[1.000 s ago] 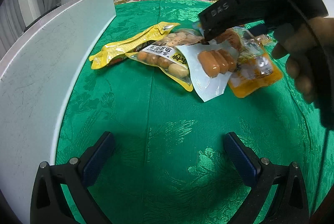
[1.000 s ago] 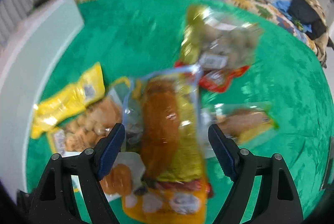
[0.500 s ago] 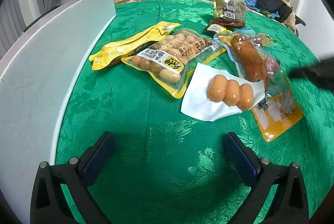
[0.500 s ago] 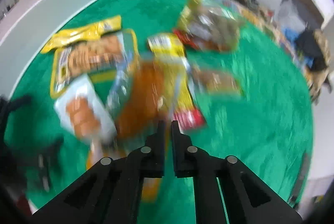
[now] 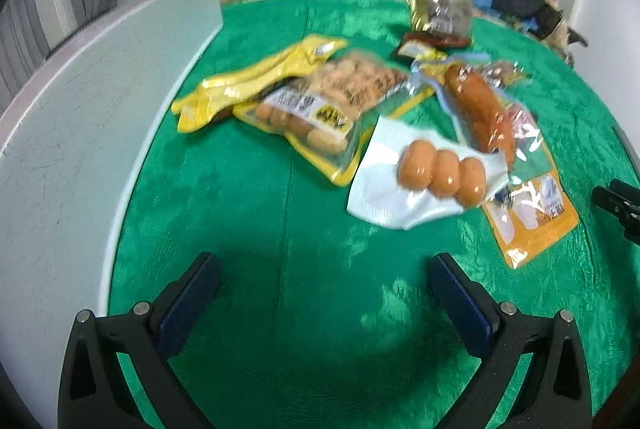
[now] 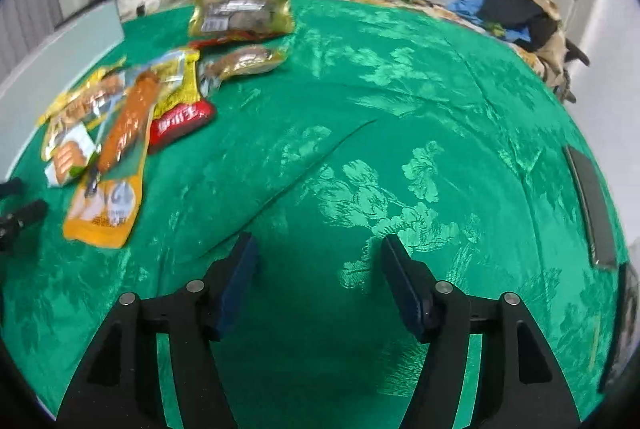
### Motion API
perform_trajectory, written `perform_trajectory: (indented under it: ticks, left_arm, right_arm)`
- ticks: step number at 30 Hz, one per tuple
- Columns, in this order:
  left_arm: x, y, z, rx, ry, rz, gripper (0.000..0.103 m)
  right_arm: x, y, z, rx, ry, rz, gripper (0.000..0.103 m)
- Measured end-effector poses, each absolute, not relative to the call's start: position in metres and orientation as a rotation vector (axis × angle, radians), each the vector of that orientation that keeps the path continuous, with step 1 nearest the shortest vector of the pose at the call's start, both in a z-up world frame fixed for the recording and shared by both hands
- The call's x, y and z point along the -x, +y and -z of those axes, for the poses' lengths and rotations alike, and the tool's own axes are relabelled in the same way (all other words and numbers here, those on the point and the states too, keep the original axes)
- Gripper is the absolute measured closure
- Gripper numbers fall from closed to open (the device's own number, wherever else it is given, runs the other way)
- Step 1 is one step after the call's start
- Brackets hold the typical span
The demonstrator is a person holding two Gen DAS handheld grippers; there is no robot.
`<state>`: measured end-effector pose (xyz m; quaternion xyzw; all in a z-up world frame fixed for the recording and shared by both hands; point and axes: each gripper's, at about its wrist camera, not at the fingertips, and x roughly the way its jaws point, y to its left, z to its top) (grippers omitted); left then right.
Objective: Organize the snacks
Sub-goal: 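Grasp the white tray of three sausages with the left tool while right lifts its pack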
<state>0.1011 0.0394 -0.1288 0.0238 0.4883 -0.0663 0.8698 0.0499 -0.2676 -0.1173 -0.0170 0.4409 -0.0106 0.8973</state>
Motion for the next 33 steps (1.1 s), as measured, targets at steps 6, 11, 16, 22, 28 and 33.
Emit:
perform_trajectory:
  ticks: [6, 11, 16, 22, 28, 33]
  left_arm:
    - [-0.119, 0.047, 0.105, 0.486, 1.121, 0.144, 0.002]
    - [-0.177, 0.013, 0.114, 0.438, 1.187, -0.050, 0.001]
    - [-0.194, -0.021, 0.120, 0.148, 1.204, -0.121, 0.000]
    - [-0.160, 0.008, 0.118, 0.011, 1.199, 0.037, 0.000]
    - [-0.147, 0.044, 0.118, 0.042, 1.247, 0.061, 0.000]
    - [-0.157, 0.036, 0.118, 0.146, 1.224, 0.103, 0.000]
  right_arm:
    - [-0.057, -0.272, 0.116, -0.006, 0.896, 0.049, 0.023]
    - [-0.057, -0.272, 0.116, -0.007, 0.896, 0.048, 0.022]
    - [-0.065, -0.271, 0.115, -0.011, 0.896, 0.045, 0.022]
    - [-0.068, -0.271, 0.118, -0.013, 0.897, 0.043, 0.022]
    - [-0.069, -0.271, 0.117, -0.014, 0.897, 0.042, 0.021]
    - [-0.068, -0.271, 0.116, -0.014, 0.897, 0.042, 0.021]
